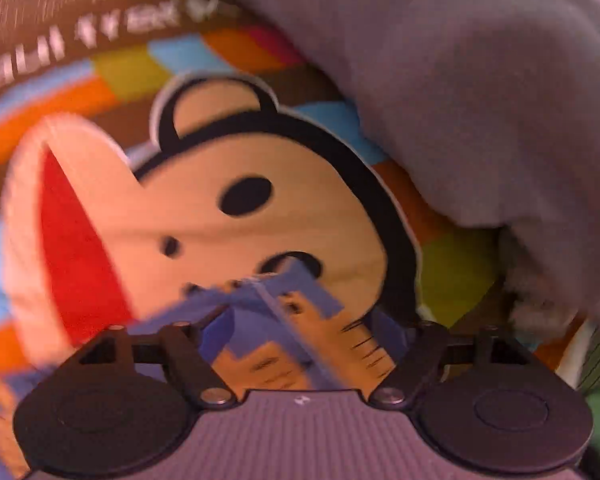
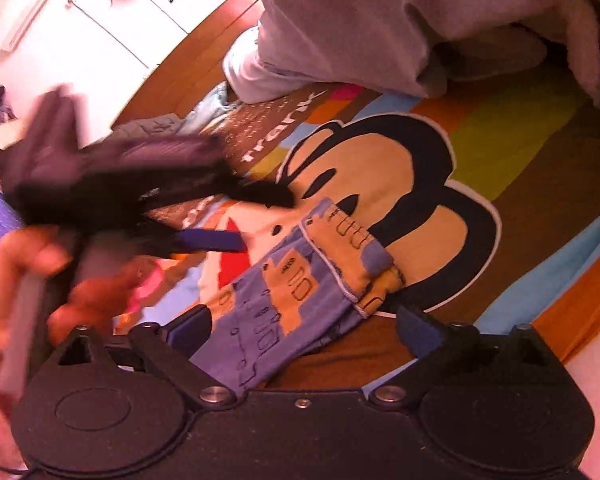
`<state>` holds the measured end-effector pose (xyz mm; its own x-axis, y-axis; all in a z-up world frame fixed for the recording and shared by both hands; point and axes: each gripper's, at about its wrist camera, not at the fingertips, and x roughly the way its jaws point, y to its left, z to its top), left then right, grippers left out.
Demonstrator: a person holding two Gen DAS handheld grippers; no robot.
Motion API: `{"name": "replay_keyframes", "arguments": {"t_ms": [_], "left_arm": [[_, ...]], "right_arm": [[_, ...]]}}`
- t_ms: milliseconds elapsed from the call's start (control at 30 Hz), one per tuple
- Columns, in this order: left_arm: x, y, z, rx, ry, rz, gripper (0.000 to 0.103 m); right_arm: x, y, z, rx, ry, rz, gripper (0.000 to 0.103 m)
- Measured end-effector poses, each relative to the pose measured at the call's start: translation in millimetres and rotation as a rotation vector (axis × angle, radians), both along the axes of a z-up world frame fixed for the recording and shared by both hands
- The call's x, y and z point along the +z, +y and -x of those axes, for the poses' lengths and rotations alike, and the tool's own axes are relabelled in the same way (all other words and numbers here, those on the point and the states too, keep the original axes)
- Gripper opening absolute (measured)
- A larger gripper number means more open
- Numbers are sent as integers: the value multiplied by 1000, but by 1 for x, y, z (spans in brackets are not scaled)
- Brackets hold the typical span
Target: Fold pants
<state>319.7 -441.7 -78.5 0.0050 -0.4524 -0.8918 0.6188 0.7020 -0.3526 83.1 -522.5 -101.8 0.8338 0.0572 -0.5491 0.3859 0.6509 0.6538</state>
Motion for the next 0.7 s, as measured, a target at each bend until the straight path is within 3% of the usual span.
{"name": "replay_keyframes", "arguments": {"t_ms": [67, 267, 333, 400, 467, 567, 700], "left_arm": [[-3, -1, -5, 43, 63, 34, 79], [3, 3, -3, 92, 77, 50, 79], [4, 4, -3, 106, 82, 47, 79], [7, 3, -5, 115, 85, 38, 79], [11, -2, -6, 115, 79, 24, 79], [18, -12, -6, 89, 58, -3, 79], [33, -25, 2, 21, 6, -67, 81]], "right_arm": [[-3, -4, 1, -3, -9, -33, 86], [-11, -16, 3, -144, -18, -150, 70], [-13, -17, 0, -201, 6, -167, 55], [-13, -15, -3, -235, 39, -147, 29], [-12, -13, -5, -247, 49, -132, 16], [-2, 3, -11, -219, 53, -6, 14], [26, 54, -30, -100, 84, 341, 13]]}}
